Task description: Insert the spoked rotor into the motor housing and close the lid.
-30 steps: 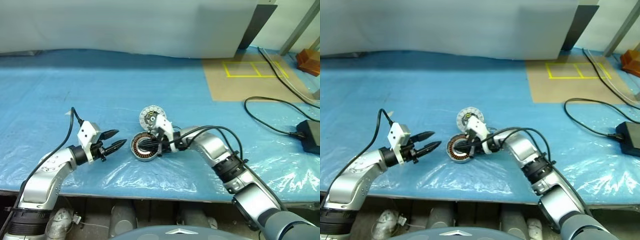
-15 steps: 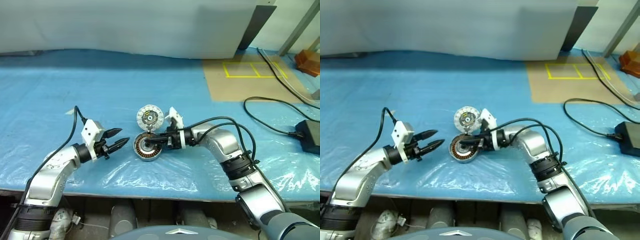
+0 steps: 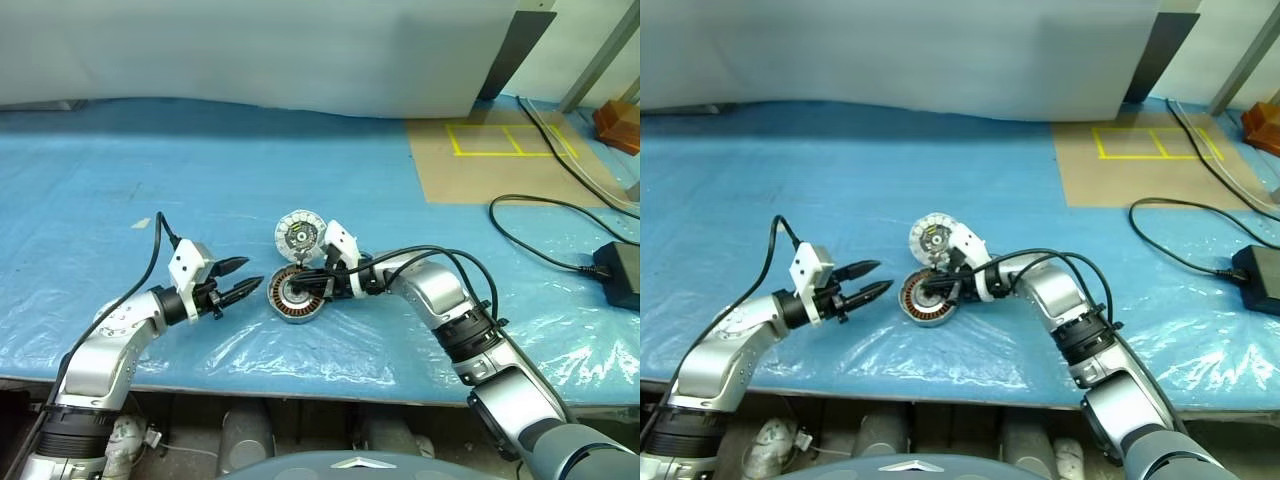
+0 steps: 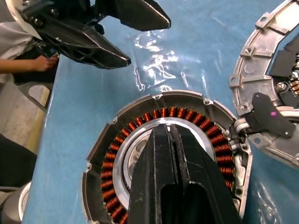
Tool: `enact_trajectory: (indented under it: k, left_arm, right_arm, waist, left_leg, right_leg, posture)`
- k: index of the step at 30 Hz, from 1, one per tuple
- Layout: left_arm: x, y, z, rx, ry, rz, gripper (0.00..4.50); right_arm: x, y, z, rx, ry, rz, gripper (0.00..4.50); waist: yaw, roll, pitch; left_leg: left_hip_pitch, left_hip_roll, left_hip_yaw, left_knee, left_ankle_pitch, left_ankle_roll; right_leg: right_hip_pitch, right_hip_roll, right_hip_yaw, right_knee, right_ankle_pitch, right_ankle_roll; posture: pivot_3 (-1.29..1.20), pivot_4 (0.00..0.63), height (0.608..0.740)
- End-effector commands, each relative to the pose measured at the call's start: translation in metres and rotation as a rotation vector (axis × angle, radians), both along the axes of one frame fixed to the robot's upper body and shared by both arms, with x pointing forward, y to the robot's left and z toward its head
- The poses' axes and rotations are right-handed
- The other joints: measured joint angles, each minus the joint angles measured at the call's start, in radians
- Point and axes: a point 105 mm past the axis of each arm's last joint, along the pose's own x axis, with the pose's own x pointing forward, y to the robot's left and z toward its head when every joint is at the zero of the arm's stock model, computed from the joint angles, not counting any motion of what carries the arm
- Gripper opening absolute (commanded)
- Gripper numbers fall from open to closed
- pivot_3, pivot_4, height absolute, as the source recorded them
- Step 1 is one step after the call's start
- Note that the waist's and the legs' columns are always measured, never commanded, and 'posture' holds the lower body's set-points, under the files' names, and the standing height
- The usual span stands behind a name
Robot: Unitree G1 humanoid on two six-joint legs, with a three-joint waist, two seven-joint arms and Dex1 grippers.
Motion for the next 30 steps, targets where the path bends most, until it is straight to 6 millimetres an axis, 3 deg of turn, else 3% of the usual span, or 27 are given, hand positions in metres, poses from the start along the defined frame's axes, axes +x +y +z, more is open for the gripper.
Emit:
enact_trajectory:
  k: [1,4,10,13,16,20,22,25,30]
  left_arm:
    - [0.001,0.0,0.006,-0.003,-0.031,-0.005,2.62]
    - [0.001,0.0,0.005,-0.003,-0.032,-0.003,2.62]
    - [0.002,-0.002,0.004,-0.005,-0.032,-0.009,2.62]
    - [0.002,-0.002,0.004,-0.005,-0.031,-0.012,2.62]
    - [0.002,-0.002,0.005,-0.005,-0.032,-0.013,2.62]
    - [0.003,-0.001,0.005,-0.002,-0.033,-0.013,2.62]
    - [0.003,-0.001,0.005,-0.002,-0.034,-0.014,2.62]
    - [0.003,-0.002,0.005,-0.003,-0.035,-0.014,2.62]
    - [0.002,-0.001,0.004,-0.002,-0.033,-0.013,2.62]
  right_arm:
    - [0.001,-0.008,-0.009,-0.038,0.01,-0.015,0.04]
    - [0.003,-0.006,0.002,0.02,0.003,-0.019,0.04]
    - [-0.001,0.005,0.052,0.316,0.083,-0.002,0.04]
    - [-0.002,0.006,0.061,0.368,0.099,-0.007,0.04]
    - [-0.008,0.007,0.05,0.293,0.109,0.016,0.04]
    - [0.001,0.001,-0.006,0.004,0.033,-0.035,0.04]
    - [0.004,-0.005,-0.023,-0.079,0.013,-0.044,0.04]
    - [0.004,-0.007,-0.028,-0.107,0.005,-0.038,0.04]
    - [0.002,-0.005,0.003,0.058,0.02,-0.026,0.04]
  waist:
    - [0.0,0.0,0.0]
    - [0.001,0.0,0.0]
    - [0.0,0.0,0.0]
    - [0.0,0.0,0.0]
    - [0.0,0.0,0.0]
    - [0.0,0.0,0.0]
    - [0.0,0.001,0.0]
    - [-0.001,0.0,0.0]
    - [0.002,0.0,0.0]
  left_leg:
    - [0.0,0.0,0.0,0.0,0.0,0.0]
    - [0.0,0.0,0.0,0.0,0.0,0.0]
    - [-0.001,0.0,0.0,0.0,0.0,0.0]
    - [-0.001,0.0,0.0,-0.001,0.0,0.0]
    - [-0.001,0.0,0.0,-0.001,0.0,0.0]
    - [-0.001,0.0,0.0,-0.001,0.0,0.0]
    - [-0.001,0.0,0.0,-0.001,0.0,0.0]
    - [0.001,0.0,0.001,-0.001,0.0,0.0]
    - [0.001,0.0,0.001,0.0,0.0,0.0]
  right_leg:
    - [0.0,0.0,0.0,0.0,0.0,0.0]
    - [0.0,0.0,0.0,0.0,0.0,0.0]
    - [-0.001,0.0,0.0,0.0,0.0,0.0]
    - [-0.001,0.0,0.0,0.0,0.0,0.0]
    - [-0.001,0.0,0.0,0.0,0.0,0.0]
    - [-0.001,0.0,0.0,0.0,0.0,0.0]
    - [-0.001,0.0,0.0,0.0,0.0,0.0]
    - [0.001,0.0,0.0,0.0,-0.002,-0.004]
    - [0.001,0.0,0.0,0.0,-0.002,-0.004]
  posture:
    - [0.0,0.15,0.74]
    - [0.0,0.15,0.74]
    - [0.0,0.15,0.74]
    - [0.0,0.15,0.74]
    - [0.0,0.15,0.74]
    - [0.0,0.15,0.74]
    - [0.0,0.15,0.74]
    - [0.0,0.15,0.74]
    - [0.0,0.15,0.74]
